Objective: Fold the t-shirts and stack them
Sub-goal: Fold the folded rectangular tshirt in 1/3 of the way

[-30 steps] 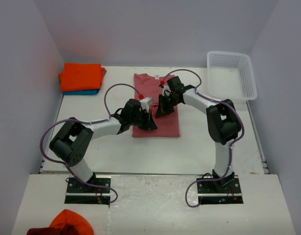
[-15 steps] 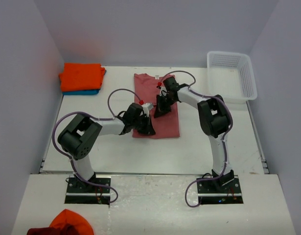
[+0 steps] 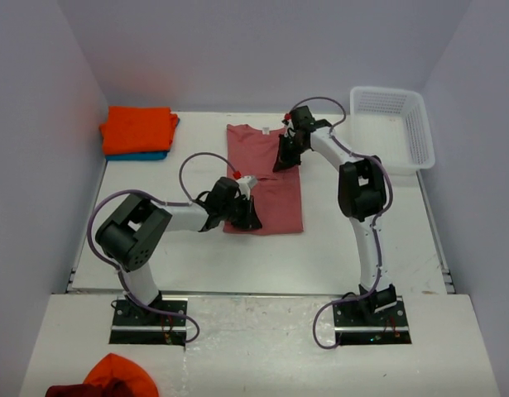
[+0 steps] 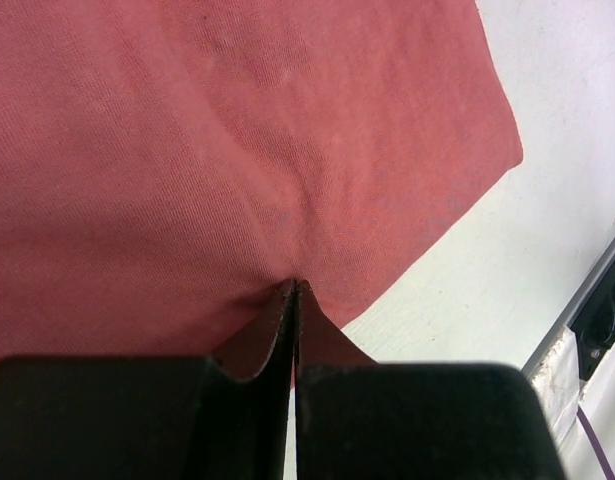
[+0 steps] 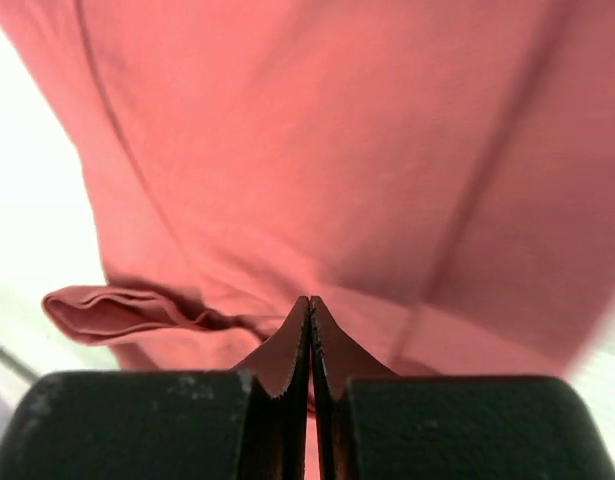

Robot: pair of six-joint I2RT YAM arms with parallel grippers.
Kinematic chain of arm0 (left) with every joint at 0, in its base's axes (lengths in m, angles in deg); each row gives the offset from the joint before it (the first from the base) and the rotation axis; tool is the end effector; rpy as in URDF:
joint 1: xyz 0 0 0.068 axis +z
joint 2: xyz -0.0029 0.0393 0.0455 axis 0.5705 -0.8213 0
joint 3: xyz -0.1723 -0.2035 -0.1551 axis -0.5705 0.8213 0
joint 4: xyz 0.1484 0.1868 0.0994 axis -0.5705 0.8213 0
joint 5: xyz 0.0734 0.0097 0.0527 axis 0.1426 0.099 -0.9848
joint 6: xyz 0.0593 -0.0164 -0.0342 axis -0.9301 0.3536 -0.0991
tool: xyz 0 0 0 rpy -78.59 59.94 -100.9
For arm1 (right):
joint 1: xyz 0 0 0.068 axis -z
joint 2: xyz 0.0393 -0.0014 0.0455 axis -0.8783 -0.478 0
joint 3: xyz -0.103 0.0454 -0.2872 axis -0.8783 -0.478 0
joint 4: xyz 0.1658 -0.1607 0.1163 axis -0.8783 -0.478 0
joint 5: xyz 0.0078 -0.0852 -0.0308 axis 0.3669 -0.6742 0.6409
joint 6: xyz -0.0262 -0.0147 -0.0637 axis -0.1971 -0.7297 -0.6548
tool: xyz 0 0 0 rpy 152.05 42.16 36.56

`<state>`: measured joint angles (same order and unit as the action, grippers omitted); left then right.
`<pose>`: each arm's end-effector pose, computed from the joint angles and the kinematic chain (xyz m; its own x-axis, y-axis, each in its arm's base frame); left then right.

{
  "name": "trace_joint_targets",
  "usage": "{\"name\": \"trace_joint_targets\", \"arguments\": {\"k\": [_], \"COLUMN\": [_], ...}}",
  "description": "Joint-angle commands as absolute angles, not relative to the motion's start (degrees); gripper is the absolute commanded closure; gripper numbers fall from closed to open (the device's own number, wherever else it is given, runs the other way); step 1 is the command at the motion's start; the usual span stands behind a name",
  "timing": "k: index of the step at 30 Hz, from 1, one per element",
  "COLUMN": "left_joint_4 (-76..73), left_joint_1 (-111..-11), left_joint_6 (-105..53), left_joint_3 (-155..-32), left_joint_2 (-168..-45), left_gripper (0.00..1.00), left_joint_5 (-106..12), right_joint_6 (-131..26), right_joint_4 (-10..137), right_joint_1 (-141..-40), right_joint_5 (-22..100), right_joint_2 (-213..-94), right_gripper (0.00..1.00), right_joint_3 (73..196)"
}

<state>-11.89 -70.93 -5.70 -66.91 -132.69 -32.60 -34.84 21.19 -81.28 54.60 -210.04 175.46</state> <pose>0.2749 -0.2283 0.1523 -0.8825 0.0369 -0.4689 0.3531 0.7107 -0.6085 0.5050 0.2063 0.1745 -0.9640 0.0581 -0.2594 -0.0841 0.8590 0.5051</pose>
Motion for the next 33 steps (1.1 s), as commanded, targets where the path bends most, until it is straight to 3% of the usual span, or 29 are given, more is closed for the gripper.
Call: {"name": "trace_joint_targets", "arguments": {"k": [1,6,11,15,24,33], "left_joint_4": [-7.42,-3.20,7.60,12.71,15.01,11.14], "left_joint_1": [-71.17,-71.61,-70.83,-67.05,-60.45,-58.87], "left_joint_6": [-8.00,-11.95,-15.12,-15.12,-16.97,-16.09], "left_joint_3": [-67.59,-74.44,-84.80,-89.48,-90.36,-90.10], "left_joint_2": [-133.26,-130.45,-130.36,-131.58,-133.34,-137.39], "left_gripper": [1.00,1.00,1.00,1.00,1.00,1.00], "left_joint_5": [-34.18,-39.35,-47.62,-49.65,-50.01,-45.53], "right_joint_6": [-38.79,-40.92,-40.57,-39.60,-34.60,-32.92], "right_joint_4": [17.35,22.79,24.89,27.81,33.87,33.78], "right_joint_1": [-80.34,-80.34,-80.34,-80.25,-81.30,-82.09], "right_joint_5": [49.67,46.75,49.81,57.11,67.48,67.94], "right_joint_2": [-207.25,-191.20,-184.39,-184.91,-189.74,-191.78], "right_gripper": [1.00,1.00,1.00,0.96,1.00,1.00], "right_joint_3": [178.77,166.48,155.93,150.73,148.70,146.53]}}
